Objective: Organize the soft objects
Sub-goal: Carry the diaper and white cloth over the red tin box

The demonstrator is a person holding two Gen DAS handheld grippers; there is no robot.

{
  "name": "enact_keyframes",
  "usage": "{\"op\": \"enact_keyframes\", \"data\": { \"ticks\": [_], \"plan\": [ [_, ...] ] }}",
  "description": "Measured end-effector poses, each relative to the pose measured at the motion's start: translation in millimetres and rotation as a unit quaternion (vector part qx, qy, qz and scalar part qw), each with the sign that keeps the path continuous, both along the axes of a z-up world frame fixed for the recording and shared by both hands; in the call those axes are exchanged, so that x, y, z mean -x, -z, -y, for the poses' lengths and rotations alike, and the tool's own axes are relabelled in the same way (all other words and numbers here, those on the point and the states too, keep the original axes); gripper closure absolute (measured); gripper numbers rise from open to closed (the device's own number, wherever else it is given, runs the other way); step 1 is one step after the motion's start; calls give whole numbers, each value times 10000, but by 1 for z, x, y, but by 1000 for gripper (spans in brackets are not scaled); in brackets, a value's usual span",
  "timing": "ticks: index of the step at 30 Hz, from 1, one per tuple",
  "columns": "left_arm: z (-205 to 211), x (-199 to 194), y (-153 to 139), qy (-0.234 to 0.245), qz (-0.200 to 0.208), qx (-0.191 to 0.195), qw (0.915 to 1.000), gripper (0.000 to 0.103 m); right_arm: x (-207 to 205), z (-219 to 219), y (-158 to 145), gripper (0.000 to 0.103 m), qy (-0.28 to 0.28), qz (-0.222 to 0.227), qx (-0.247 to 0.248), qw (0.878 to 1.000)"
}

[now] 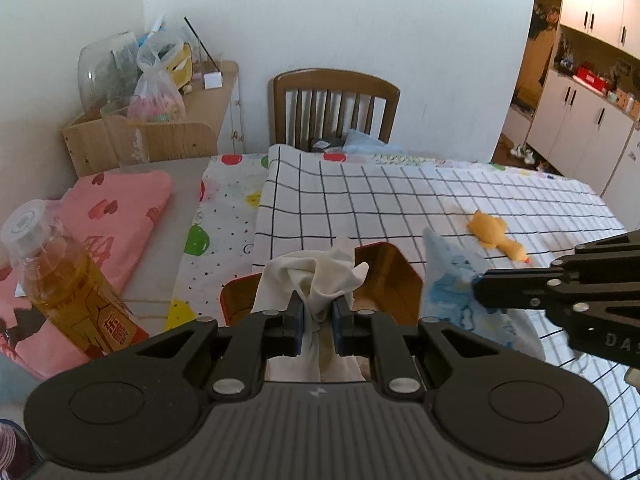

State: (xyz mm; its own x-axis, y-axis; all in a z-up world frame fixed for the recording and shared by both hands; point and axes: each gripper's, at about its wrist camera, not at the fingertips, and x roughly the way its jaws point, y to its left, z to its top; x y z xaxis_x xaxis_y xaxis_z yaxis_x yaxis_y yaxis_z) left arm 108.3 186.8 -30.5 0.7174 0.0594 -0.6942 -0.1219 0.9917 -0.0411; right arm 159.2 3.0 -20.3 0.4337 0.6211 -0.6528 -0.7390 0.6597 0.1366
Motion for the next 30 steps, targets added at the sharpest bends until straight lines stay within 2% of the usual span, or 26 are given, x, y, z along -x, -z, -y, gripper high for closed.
{"op": "enact_keyframes", "data": {
  "ticks": [7,13,24,28,30],
  "plan": [
    [-6,-20,25,95,-252,10,9996,89,-21,-22,29,103,62,-305,152,9994],
    [-5,-36,47,244,-565,6,9981,89,-28,-33,55,103,47,-419,476,9980],
    [1,-49,71,359,-919,84,9951,89,-34,-34,76,103,34,-597,699,9958],
    [3,-51,76,346,-1021,96,9941,89,-36,-34,81,96,68,-687,759,9947],
    [3,-52,79,359,-1049,111,9938,89,-36,-33,83,89,79,-754,755,9943]
  ]
}}
